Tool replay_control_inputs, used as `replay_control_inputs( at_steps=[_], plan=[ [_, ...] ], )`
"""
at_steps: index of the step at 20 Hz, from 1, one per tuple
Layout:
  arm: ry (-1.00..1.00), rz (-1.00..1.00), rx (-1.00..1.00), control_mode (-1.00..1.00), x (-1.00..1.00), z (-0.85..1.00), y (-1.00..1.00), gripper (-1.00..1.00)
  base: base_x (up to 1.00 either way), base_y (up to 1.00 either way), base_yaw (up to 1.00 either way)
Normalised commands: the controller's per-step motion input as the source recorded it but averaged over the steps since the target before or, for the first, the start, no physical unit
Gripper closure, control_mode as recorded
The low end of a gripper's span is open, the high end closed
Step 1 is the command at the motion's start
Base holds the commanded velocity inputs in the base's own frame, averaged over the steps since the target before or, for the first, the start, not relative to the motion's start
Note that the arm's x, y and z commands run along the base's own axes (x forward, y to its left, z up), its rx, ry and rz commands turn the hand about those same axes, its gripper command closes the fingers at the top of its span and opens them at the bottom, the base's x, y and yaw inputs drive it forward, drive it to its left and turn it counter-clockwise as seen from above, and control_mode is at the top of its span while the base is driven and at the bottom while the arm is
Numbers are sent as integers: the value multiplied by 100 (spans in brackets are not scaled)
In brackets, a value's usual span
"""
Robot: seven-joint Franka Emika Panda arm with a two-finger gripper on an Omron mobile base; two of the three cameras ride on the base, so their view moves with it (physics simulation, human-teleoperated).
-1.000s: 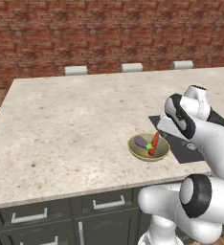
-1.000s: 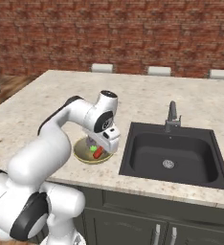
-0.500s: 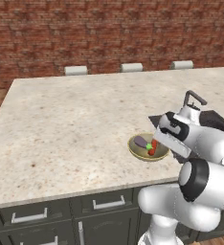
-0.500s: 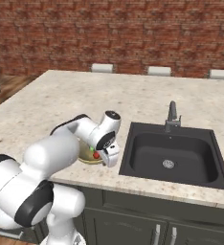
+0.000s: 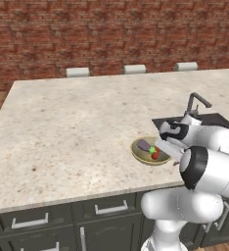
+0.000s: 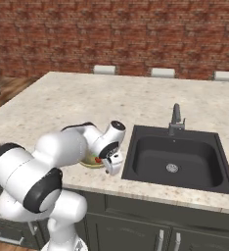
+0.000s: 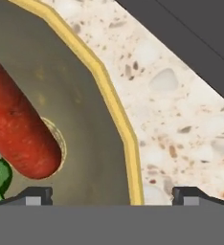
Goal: Dump the eggplant and carrot from the bowl so the bowl can be washed. Place the bowl in the sink after clearing the leftovers.
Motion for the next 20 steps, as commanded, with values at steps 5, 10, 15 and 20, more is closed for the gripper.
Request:
replay_control_inputs(
  at_steps=[5,10,15,20],
  plan=[
    [0,0,0,-100,15,-33,0,-100,0,0,0],
    [0,0,0,-100,5,-9,0,100,0,0,0],
    [0,0,0,-100,-1,0,0,100,0,0,0],
    [-5,0,1,-100,-25,34,0,100,0,0,0]
  ],
)
